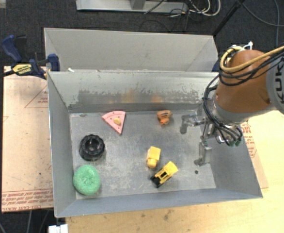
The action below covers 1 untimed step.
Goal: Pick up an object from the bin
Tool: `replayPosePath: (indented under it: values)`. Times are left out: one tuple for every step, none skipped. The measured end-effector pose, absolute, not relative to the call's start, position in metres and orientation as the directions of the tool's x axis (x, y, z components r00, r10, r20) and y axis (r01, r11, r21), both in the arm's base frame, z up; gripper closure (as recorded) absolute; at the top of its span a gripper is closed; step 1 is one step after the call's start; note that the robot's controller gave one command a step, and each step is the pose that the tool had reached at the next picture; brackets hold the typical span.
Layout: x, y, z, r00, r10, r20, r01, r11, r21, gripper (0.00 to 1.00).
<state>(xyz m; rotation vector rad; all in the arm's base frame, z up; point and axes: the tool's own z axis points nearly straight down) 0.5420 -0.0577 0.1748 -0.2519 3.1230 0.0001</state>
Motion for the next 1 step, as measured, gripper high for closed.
replayPosePath:
  values:
    - [0.5271,-0.0272,0.1396,-0.973,-0.232,-0.003,-0.232,0.973,0.000,0.00]
